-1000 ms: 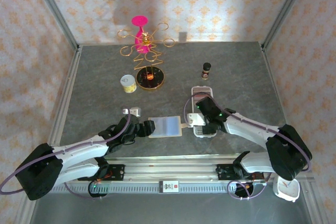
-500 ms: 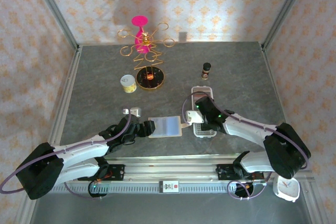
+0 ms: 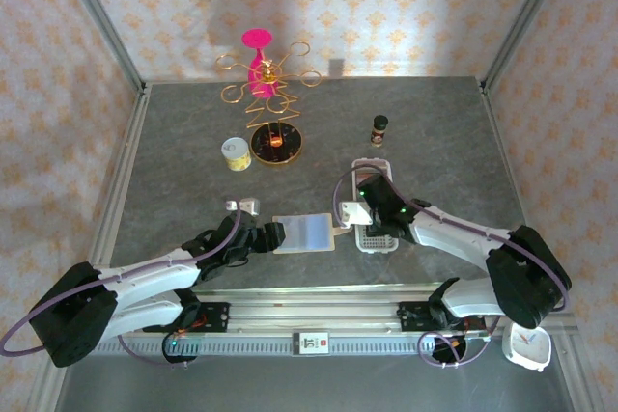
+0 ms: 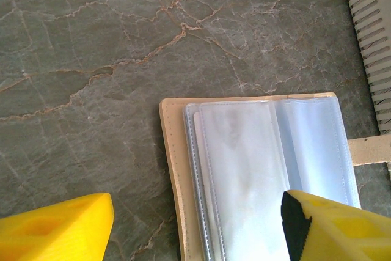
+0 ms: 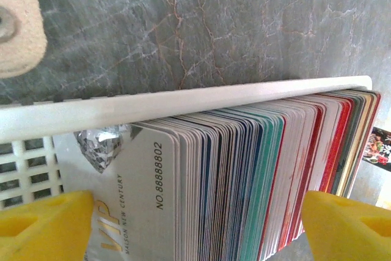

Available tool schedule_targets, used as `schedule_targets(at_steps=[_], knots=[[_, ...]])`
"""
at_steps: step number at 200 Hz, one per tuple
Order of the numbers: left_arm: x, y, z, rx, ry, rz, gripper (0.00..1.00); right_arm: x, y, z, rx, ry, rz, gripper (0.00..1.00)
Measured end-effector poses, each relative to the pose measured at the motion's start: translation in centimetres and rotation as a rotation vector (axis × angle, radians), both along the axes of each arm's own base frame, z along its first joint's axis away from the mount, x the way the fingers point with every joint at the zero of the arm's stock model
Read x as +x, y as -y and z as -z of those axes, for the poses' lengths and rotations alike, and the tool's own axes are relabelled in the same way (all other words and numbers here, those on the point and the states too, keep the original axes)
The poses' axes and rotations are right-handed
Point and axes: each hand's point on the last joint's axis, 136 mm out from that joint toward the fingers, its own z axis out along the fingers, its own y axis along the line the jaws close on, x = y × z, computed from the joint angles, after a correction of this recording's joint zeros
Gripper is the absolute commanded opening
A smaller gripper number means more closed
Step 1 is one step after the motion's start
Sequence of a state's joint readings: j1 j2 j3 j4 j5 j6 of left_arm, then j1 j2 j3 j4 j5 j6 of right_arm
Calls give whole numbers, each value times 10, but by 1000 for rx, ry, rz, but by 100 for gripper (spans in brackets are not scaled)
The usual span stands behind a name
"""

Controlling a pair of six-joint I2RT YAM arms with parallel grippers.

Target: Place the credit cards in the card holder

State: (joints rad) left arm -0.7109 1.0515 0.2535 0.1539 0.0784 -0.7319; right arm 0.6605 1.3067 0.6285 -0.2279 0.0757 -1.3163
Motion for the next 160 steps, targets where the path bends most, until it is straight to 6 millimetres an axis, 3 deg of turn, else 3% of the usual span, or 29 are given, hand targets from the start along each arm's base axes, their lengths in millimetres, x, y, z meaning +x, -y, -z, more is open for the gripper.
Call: schedule_targets(at_steps=[40,59,160], knots=[[0,0,0,0,0,0,73,0,-1,0,8,-2,-2,84],[0,0,0,0,-1,0,73,1,-2,-1,7,5,-2,76],[-2,2,1,-8,-7,11,70,-3,1,0,-5,-16,2,51]])
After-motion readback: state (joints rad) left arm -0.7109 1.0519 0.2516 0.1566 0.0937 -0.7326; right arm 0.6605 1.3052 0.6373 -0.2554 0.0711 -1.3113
